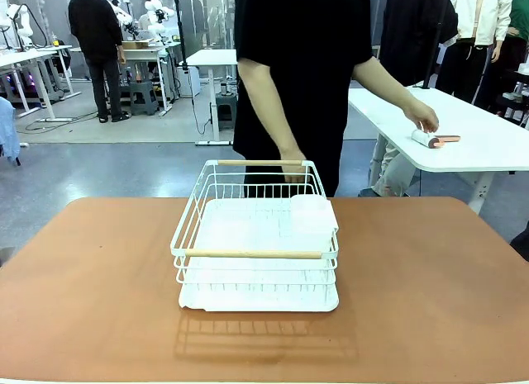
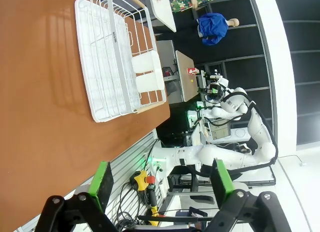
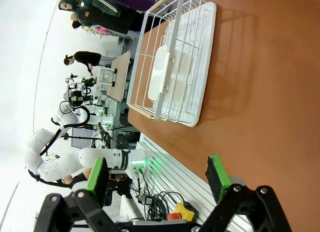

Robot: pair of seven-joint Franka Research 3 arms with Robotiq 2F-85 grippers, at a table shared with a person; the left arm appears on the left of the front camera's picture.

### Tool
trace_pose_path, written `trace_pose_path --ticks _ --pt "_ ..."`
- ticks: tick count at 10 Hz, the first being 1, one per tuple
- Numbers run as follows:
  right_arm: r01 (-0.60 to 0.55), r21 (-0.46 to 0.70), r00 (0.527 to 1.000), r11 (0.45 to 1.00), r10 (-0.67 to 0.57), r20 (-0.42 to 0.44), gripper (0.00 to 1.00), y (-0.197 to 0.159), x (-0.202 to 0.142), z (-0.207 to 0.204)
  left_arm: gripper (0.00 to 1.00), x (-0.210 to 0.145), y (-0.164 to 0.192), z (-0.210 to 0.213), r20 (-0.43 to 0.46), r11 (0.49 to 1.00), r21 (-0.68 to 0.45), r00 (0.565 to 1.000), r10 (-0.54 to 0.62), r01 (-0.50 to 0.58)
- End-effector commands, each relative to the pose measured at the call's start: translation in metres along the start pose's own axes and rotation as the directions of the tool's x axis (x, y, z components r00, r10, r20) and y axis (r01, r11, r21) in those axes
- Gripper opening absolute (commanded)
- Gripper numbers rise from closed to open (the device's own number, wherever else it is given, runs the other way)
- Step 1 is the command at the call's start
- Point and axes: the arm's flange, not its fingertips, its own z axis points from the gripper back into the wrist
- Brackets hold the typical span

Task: Clean the table.
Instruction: Pick up the Lint Roller when the human hands it over.

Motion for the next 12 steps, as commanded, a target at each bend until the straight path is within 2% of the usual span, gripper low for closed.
trace_pose_path --ticks 1,12 --pt "-0.020 0.021 1.000 1.000 0.020 0.012 1.00 0.0009 0.0014 0.0005 1.00 -0.0016 0.0009 0.0022 0.000 1.000 -0.018 1.000 -0.019 0.019" --pt "-0.020 0.021 1.000 1.000 0.020 0.012 1.00 0.0009 0.0014 0.0005 1.00 -0.0016 0.0009 0.0022 0.000 1.000 -0.018 1.000 -0.019 0.019"
